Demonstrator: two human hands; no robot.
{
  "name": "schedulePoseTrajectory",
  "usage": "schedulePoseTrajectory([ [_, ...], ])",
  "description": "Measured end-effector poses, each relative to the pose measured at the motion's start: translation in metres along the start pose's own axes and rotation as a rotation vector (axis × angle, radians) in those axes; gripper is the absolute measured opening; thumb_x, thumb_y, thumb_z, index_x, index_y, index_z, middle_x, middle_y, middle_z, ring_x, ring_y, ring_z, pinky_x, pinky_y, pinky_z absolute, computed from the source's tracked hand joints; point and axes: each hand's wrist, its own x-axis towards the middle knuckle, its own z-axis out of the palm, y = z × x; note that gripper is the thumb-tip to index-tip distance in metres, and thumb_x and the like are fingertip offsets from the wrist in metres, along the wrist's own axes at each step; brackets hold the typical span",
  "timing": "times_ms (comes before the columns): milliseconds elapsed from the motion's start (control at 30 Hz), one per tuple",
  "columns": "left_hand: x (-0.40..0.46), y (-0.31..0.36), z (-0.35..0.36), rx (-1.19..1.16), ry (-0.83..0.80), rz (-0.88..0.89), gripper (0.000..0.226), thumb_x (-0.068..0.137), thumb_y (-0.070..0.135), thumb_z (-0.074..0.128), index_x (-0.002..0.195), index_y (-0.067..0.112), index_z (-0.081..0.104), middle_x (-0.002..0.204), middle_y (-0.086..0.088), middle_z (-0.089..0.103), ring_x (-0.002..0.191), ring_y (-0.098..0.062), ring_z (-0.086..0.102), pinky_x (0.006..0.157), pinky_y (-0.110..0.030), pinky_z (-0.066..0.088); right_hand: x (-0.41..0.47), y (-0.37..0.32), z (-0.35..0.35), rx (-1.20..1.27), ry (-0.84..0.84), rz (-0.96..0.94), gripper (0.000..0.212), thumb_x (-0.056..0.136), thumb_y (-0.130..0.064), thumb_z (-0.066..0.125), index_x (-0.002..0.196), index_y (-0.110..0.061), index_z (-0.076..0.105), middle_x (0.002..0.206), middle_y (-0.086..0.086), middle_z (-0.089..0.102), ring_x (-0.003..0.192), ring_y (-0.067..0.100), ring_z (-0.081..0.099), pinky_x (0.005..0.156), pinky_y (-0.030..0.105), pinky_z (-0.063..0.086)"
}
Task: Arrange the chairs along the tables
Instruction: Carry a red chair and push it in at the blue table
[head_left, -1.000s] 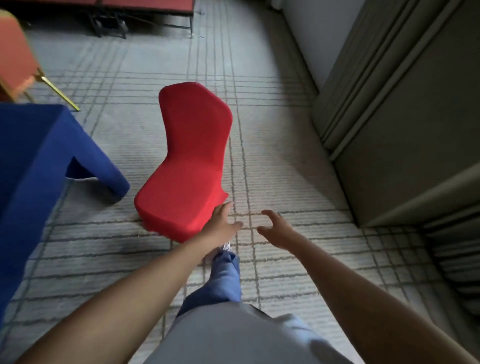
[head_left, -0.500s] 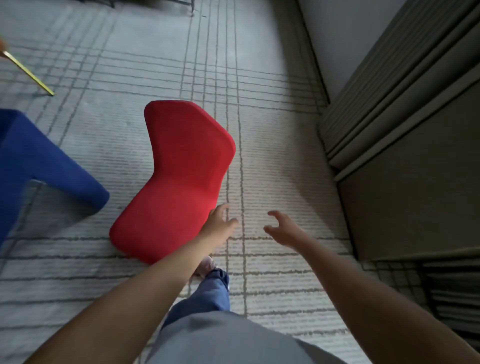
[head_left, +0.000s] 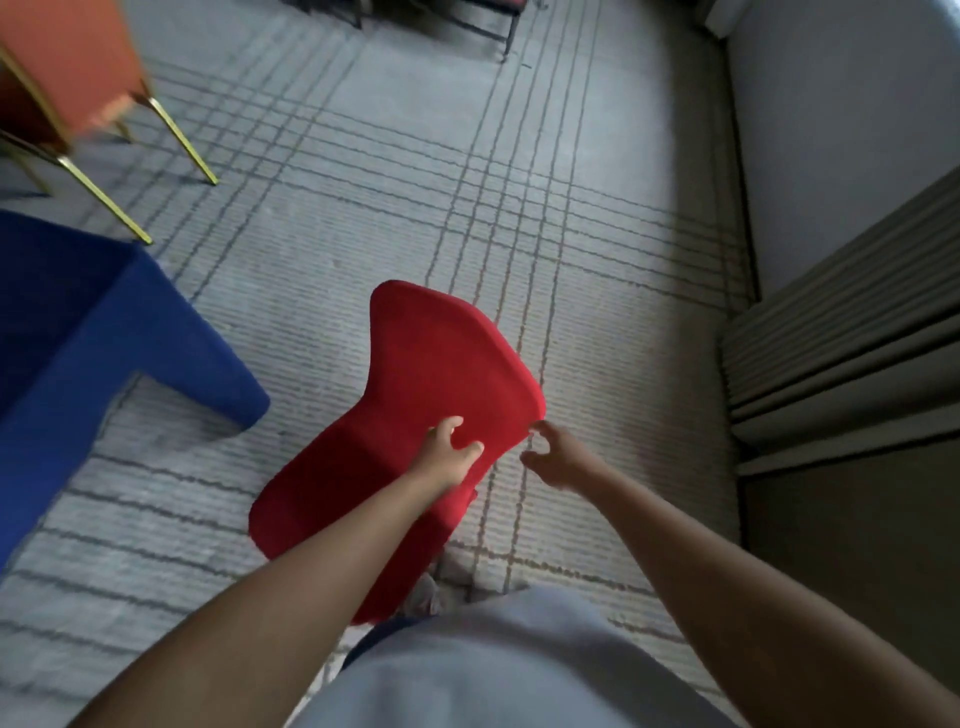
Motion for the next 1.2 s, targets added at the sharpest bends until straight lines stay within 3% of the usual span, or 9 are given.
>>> schedulePoseTrajectory([
  [133,0.021,0.014,-0.021,-0.045,0.080,-0.025,0.061,0.089,0.038,0.067,0.144,0.022,0.045,0.148,-0.008,0.044,0.133,-0.025,0.048,0.112,-0.040,0.038,0.048,-0.036,-0.024,-0.103,-0.044,-0.071,0.055,0.094,-0.017,0.064,0.146,-0.015,0.047,0.137,0.016,0.057,0.113,0.031,0.062,0.070,0.020,0.034],
  [333,0.056,0.021,-0.045,-0.101,0.220,-0.090,0.062,0.091,0.034,0.070,0.144,0.015,0.046,0.146,-0.010,0.047,0.134,-0.023,0.048,0.112,-0.037,0.038,0.118,-0.084,-0.041,-0.268,-0.127,-0.306,0.054,0.094,-0.029,0.064,0.146,-0.022,0.048,0.142,0.014,0.051,0.126,0.031,0.054,0.099,0.033,0.043],
  [467,0.090,0.024,-0.042,-0.190,0.378,-0.201,0.069,0.081,0.050,0.071,0.139,0.015,0.053,0.137,-0.008,0.059,0.124,-0.024,0.058,0.105,-0.042,0.047,0.175,-0.116,-0.060,-0.379,-0.224,-0.528,0.049,0.095,-0.031,0.064,0.142,-0.022,0.054,0.140,0.011,0.052,0.127,0.027,0.053,0.102,0.029,0.039],
  [533,0.102,0.033,-0.037,-0.237,0.447,-0.245,0.071,0.079,0.056,0.065,0.137,0.016,0.055,0.135,-0.005,0.060,0.123,-0.024,0.058,0.105,-0.043,0.046,0.203,-0.128,-0.070,-0.427,-0.281,-0.614,0.042,0.095,-0.031,0.063,0.136,-0.023,0.058,0.131,0.009,0.060,0.121,0.028,0.058,0.099,0.031,0.042],
  [667,0.113,0.072,-0.013,-0.353,0.558,-0.393,0.064,0.089,0.045,0.065,0.145,0.021,0.046,0.143,-0.002,0.051,0.125,-0.019,0.054,0.107,-0.031,0.042,0.246,-0.142,-0.094,-0.514,-0.428,-0.718,0.031,0.094,-0.032,0.062,0.124,-0.028,0.065,0.117,-0.002,0.071,0.108,0.020,0.066,0.091,0.031,0.050],
  [833,0.129,0.113,0.023,-0.488,0.706,-0.504,0.062,0.093,0.036,0.065,0.147,0.016,0.042,0.149,-0.006,0.044,0.131,-0.019,0.049,0.092,-0.017,0.037,0.277,-0.149,-0.108,-0.517,-0.714,-0.784,0.024,0.080,-0.030,0.057,0.103,-0.035,0.064,0.081,-0.002,0.075,0.074,0.018,0.069,0.070,0.040,0.057],
  [933,0.132,0.131,0.041,-0.491,0.773,-0.536,0.061,0.092,0.034,0.068,0.144,0.012,0.046,0.147,-0.010,0.046,0.135,-0.022,0.045,0.106,-0.025,0.036,0.279,-0.148,-0.110,-0.550,-0.744,-0.885,0.023,0.090,-0.021,0.059,0.111,-0.028,0.066,0.096,-0.005,0.073,0.087,0.017,0.069,0.080,0.037,0.057],
  [1033,0.133,0.145,0.059,-0.563,0.825,-0.556,0.063,0.090,0.038,0.068,0.144,0.017,0.045,0.147,-0.011,0.045,0.132,-0.023,0.047,0.107,-0.034,0.040,0.279,-0.146,-0.113,-0.644,-0.754,-1.008,0.029,0.093,-0.020,0.057,0.119,-0.023,0.068,0.117,-0.005,0.071,0.107,0.013,0.066,0.097,0.036,0.052],
  [1200,0.137,0.159,0.092,-0.580,0.893,-0.604,0.064,0.092,0.042,0.060,0.149,0.022,0.037,0.149,-0.011,0.042,0.132,-0.028,0.047,0.102,-0.037,0.043,0.272,-0.138,-0.123,-0.763,-0.774,-1.147,0.024,0.095,-0.024,0.054,0.113,-0.025,0.069,0.114,-0.011,0.070,0.105,0.009,0.064,0.093,0.031,0.051],
])
